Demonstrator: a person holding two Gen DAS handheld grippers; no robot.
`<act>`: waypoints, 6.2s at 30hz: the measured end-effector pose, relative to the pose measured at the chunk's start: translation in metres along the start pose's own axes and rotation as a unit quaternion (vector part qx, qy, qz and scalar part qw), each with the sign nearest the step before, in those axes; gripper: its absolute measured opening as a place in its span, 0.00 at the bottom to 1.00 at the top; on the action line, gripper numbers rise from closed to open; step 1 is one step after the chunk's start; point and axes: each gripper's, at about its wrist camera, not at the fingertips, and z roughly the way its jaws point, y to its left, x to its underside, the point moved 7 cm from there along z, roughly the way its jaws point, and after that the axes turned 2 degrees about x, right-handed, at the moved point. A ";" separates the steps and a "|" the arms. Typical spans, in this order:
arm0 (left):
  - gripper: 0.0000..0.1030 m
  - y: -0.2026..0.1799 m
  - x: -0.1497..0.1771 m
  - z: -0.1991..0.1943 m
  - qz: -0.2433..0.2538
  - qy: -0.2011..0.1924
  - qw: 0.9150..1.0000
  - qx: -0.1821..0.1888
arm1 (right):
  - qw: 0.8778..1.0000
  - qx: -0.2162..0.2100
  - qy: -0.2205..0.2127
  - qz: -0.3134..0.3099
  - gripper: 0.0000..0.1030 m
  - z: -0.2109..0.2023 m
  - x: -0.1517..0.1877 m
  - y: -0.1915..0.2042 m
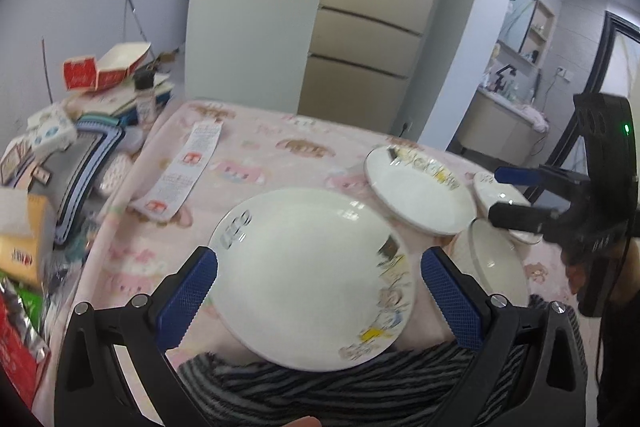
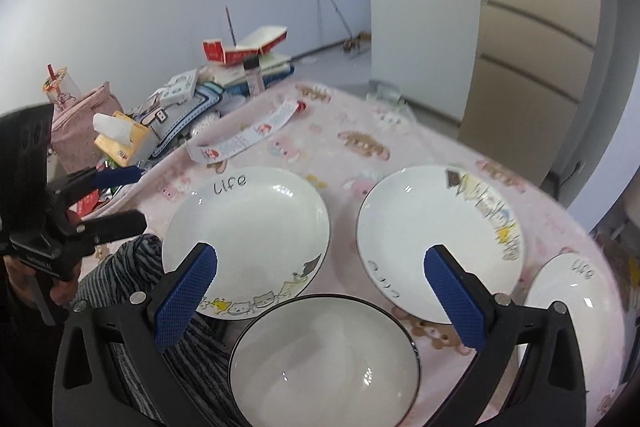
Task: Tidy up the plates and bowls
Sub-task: 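Move the left gripper to the rim of a white 'life' plate, then close the left gripper on the plate rim and lift it, then carry the tilted plate over another white 'life' plate with the left gripper, then lower the plate onto the other plate and open the left gripper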
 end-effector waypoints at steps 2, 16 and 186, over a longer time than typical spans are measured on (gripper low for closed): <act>1.00 0.009 0.005 0.002 -0.012 0.006 1.000 -0.005 | 1.000 -0.011 0.022 0.005 1.00 0.009 0.000 -0.002; 1.00 0.060 0.029 0.024 -0.107 0.048 0.993 -0.003 | 0.991 -0.057 0.121 0.021 0.85 0.069 -0.003 -0.001; 0.90 -0.075 -0.046 0.238 0.097 0.052 0.993 -0.045 | 0.968 0.243 0.039 0.054 0.75 0.057 0.046 -0.167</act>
